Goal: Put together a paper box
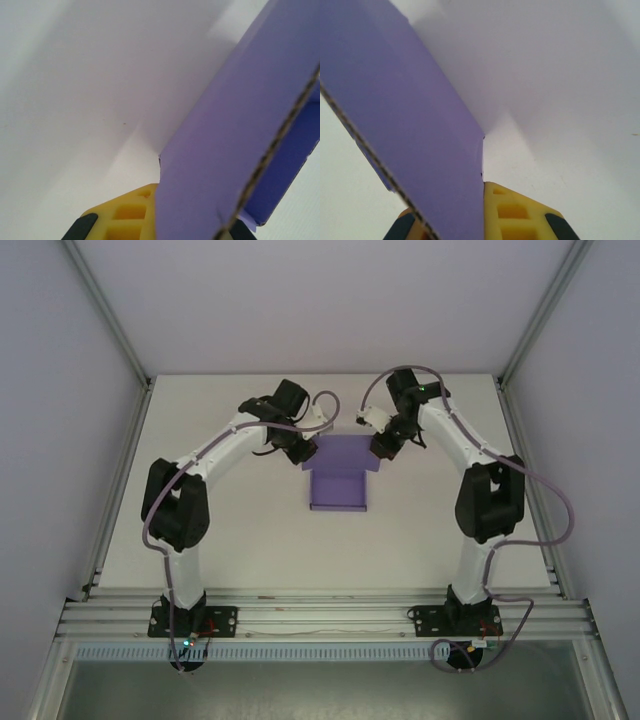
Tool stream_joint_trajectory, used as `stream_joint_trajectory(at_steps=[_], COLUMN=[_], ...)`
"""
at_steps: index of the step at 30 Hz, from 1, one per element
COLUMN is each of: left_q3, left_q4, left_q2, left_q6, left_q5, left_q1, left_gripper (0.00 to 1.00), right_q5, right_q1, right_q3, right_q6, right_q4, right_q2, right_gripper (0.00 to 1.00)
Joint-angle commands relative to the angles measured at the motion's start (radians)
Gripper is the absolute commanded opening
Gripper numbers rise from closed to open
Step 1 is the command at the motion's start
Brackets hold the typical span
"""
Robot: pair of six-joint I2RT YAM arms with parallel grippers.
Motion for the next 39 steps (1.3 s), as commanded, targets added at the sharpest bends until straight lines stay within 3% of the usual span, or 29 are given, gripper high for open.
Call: stream_joint_trajectory(at_steps=[1,9,12,17,24,28,39], left_q3=[-0.026,-0.052,-0.053,-0.070,-0.104,-0.151,-0.494], left_q4=[0.089,0.262,0.296,0.355,0.408,0.450,0.733], left_q2=[-0.062,-0.054,-0.041,-0.038,0.020,0.042,-0.069], left_q6=[-0.177,-0.669,-0.793,-0.865,-0.942,-1.005,-1.033], left_q5=[-0.130,-0.215,-0.231,-0.298,-0.405,-0.392,-0.373], left_q1=[0.000,-0.027,-0.030,-0.066,-0.125,-0.132,-0.180], left_gripper=[0.00,0.03,0.03,0.03,0.06,0.06,0.09], right_q5=[0.155,0.199,0.234,0.319,0.399,0.458,0.509], right_q1=[0.006,0.078,0.088,0.103,0.142,0.180,0.230], right_q3=[-0.038,-0.147,-0.154,-0.272,-0.374,-0.423,-0.673], right_q6=[0.294,0.773,0.916,1.105,1.142,1.109,1.104], right_q4=[0.151,0.354,0.355,0.499,0.639,0.675,0.877], right_q2=[-0.081,-0.191,-0.188,-0.230,-0.244,-0.235,-0.264], right_gripper=[0.00,0.00,0.00,0.00,0.00,0.00,0.00])
